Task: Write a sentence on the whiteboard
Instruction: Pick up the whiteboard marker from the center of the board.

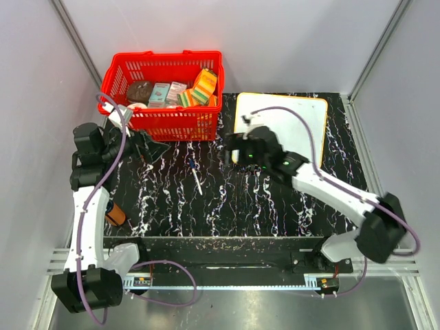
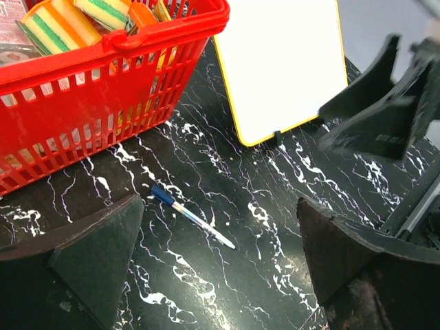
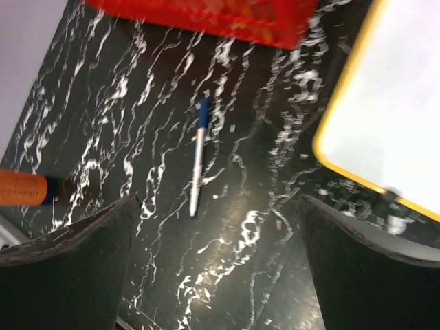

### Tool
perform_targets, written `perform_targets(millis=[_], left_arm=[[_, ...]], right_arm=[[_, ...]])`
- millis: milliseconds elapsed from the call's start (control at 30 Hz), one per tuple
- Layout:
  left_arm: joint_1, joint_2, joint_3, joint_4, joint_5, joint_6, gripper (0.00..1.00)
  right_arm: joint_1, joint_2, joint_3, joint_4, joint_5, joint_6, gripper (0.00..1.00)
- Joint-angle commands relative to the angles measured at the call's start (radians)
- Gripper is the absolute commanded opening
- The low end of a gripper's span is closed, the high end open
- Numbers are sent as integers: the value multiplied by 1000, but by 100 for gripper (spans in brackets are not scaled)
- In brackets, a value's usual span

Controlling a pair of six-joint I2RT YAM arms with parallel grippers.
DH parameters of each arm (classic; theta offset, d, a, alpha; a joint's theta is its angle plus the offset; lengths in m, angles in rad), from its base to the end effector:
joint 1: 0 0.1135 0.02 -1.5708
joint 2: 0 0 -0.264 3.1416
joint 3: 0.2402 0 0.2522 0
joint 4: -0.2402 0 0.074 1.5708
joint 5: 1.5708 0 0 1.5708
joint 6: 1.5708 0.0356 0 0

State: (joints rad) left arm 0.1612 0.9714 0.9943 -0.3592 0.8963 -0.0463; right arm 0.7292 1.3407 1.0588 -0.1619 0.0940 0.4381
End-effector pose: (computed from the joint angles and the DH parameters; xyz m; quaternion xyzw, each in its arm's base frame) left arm 0.2072 0.0055 0.3653 0.1733 0.7570 -0.3228 0.5411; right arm 0.2339 0.2045 0.3130 -0.0976 0.8392 0.2609 0.4671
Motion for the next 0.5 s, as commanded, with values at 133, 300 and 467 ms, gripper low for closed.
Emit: perform_targets(millis=[133, 300, 467], left_arm=[[14, -17, 165, -147, -42, 106, 99], [15, 15, 366, -299, -76, 135, 99], [17, -8, 417, -337, -73, 126, 99]], right_arm=[[154, 342, 279, -42, -26, -85, 99], [199, 492, 407, -82, -43, -117, 92], [214, 664, 527, -146, -31, -122, 83]])
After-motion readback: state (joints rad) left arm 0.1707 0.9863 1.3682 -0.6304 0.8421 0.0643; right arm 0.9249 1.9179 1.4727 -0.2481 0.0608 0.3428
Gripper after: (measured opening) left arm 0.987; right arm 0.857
